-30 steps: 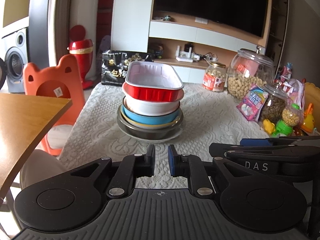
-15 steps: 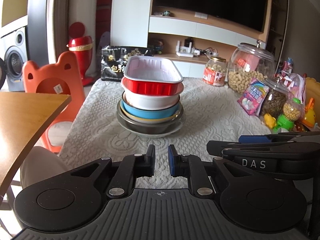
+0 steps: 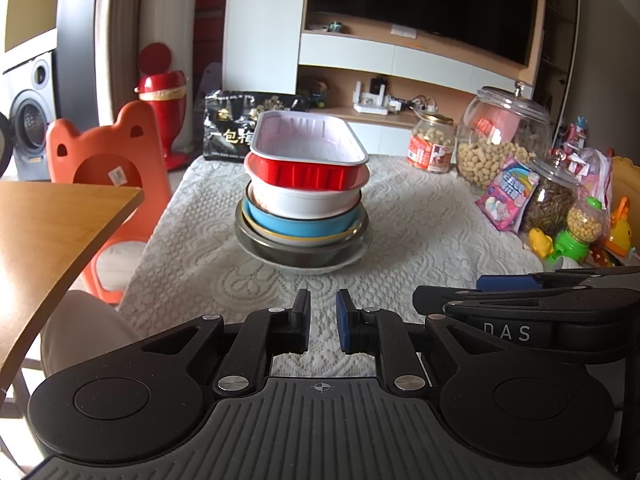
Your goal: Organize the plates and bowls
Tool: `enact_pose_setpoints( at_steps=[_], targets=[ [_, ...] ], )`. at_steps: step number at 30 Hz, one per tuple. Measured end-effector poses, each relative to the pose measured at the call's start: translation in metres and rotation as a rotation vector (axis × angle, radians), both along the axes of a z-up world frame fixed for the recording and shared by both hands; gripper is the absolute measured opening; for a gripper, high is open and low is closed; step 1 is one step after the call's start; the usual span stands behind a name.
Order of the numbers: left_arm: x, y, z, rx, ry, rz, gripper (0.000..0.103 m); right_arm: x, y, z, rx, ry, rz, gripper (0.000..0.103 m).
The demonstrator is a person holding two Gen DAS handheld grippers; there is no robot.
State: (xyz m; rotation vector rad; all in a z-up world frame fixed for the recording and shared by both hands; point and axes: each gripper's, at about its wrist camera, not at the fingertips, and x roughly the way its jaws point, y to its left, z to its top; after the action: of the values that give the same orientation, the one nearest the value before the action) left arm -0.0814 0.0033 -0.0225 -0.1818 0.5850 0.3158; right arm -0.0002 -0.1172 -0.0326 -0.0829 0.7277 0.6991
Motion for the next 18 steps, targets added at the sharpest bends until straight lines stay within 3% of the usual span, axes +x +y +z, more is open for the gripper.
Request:
enact_pose_setpoints(
  at_steps=[18],
  targets=[
    [-0.0018,-0.0005,0.0001,0.002,-0.007,0.001,0.017,-0.0012,0.0007,-0.0004,-0.002,0.002,0.004,0.062]
  ],
)
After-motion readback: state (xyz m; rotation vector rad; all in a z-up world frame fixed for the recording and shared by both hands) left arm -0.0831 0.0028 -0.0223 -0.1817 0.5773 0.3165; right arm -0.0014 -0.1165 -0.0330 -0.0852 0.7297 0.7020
